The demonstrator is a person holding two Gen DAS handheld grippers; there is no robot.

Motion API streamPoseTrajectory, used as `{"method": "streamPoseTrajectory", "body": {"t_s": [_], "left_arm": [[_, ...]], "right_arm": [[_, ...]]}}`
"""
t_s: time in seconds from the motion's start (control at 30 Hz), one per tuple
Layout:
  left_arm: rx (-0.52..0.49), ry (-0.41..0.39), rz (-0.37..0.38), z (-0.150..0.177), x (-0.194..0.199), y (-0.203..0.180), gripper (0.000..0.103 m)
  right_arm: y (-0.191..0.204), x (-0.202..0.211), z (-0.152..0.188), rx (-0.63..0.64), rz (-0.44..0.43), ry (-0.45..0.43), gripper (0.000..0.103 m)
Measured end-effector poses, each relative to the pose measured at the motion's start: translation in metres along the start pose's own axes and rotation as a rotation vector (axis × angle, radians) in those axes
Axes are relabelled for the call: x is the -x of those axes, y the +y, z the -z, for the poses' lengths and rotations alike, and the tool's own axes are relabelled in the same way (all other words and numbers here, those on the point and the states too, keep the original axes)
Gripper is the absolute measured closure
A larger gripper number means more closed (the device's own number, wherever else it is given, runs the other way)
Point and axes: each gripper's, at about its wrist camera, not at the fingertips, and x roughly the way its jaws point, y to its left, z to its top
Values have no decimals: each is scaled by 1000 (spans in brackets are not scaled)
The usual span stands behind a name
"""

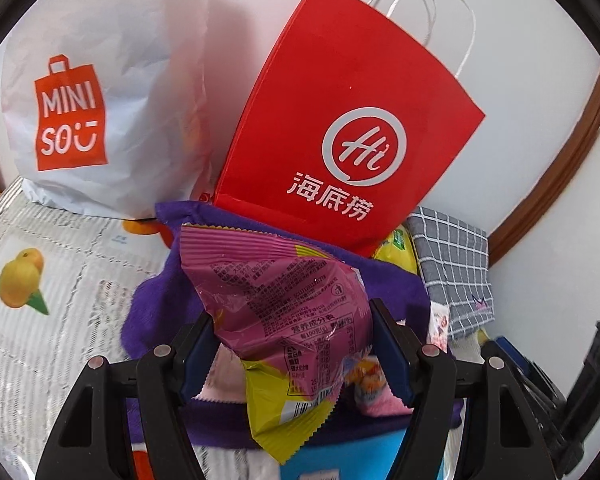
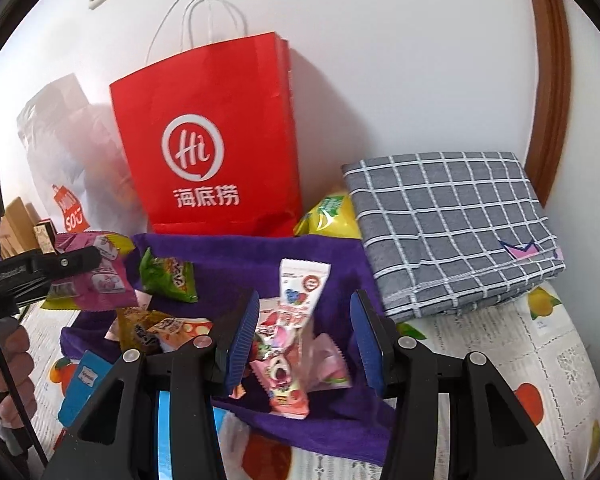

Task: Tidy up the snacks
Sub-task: 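Open the right tool to drop the candy bar while the left tool drops the purple bag on the towel, then move both open tools back toward the snacks beside the tissue box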

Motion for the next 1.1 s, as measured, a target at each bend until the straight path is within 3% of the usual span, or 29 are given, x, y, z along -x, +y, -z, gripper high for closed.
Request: {"method": "streamPoseTrajectory", "body": {"t_s": [0.3,0.6,0.87,1.1], "left_arm": [[-10,74,-19,3,-34,-6,34],[7,145,3,1,-44,-1,30],[-27,127,-6,1,-25,-7,16],[-20,78,5,4,15,5,15]], "right_arm": [[-12,-4,0,-29,24,13,56],[-6,-2,0,-11,34,5,56],[0,-2,2,2,38,8,56],[9,-1,3,21,30,2,56]]}}
